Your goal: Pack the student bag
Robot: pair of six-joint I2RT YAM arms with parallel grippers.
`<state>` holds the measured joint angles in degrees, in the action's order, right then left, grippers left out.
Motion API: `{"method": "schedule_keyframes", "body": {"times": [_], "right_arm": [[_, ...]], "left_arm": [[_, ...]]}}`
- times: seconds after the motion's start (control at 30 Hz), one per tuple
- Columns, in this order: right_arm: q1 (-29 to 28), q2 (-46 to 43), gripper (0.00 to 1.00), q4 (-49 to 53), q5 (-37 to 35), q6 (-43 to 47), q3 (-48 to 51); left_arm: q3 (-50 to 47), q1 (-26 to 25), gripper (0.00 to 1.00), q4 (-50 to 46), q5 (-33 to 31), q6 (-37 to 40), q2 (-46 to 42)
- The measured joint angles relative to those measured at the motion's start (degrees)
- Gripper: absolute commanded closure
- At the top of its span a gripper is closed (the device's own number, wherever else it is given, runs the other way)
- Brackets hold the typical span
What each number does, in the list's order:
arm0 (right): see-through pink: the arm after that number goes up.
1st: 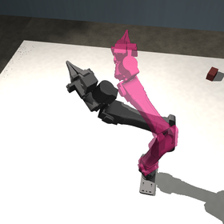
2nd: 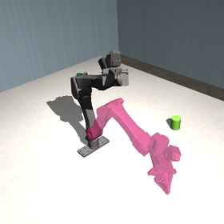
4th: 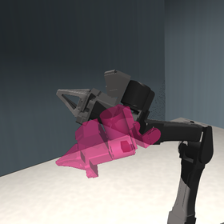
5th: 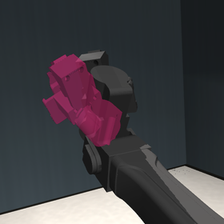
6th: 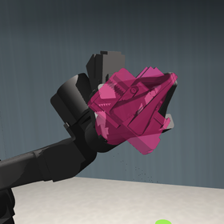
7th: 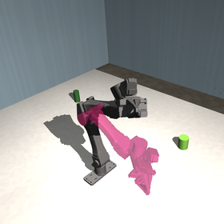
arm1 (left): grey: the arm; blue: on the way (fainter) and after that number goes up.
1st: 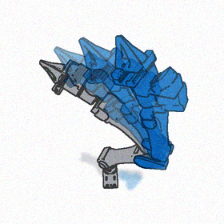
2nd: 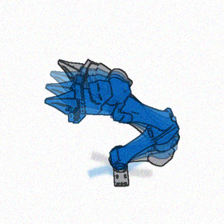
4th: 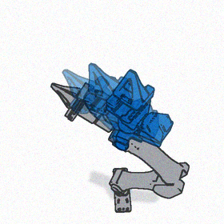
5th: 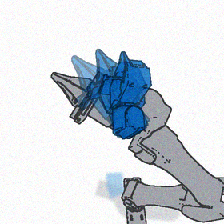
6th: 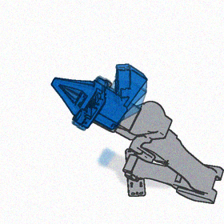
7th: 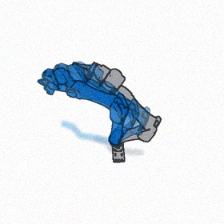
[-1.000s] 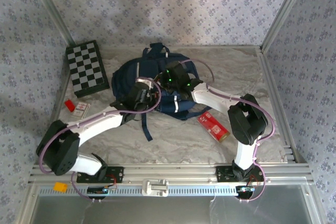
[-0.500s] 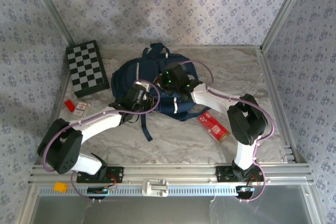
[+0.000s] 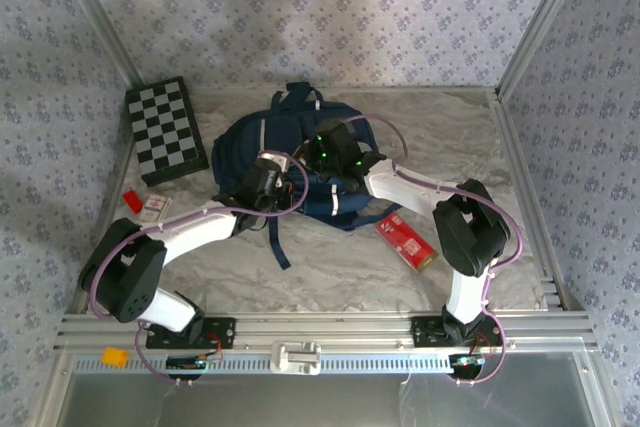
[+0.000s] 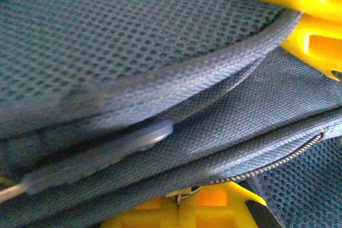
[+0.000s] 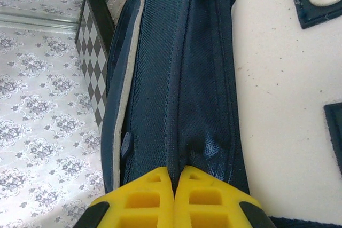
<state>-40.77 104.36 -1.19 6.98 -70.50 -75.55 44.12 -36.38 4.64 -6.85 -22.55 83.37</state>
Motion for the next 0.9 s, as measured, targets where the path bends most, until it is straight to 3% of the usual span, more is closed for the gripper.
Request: {"method": "schedule_keyframes", "body": {"times": [0.43,0.63,0.77,0.9], "right_arm": [[3.67,-0.22,1.00,0.13,7.50,4.39,1.66],[4.11,-1.55,0.56,4.22,9.11,6.62,0.35],[3.85,-7.98,0.46,4.76,8.85,6.73,6.23],[2.05,-14.91,0.43,2.12,8.41,4.57,16.09]], "left_arm": [[-1.33,6.08,1.00,-9.90,-0.63,-1.44,-7.67],[-1.25,6.64,1.00,-11.37,1.07,-1.49,-7.69],[-1.16,6.71,1.00,-12.31,1.27,-1.49,-7.74],[-1.14,6.71,1.00,-12.68,1.27,-1.46,-7.80]]}}
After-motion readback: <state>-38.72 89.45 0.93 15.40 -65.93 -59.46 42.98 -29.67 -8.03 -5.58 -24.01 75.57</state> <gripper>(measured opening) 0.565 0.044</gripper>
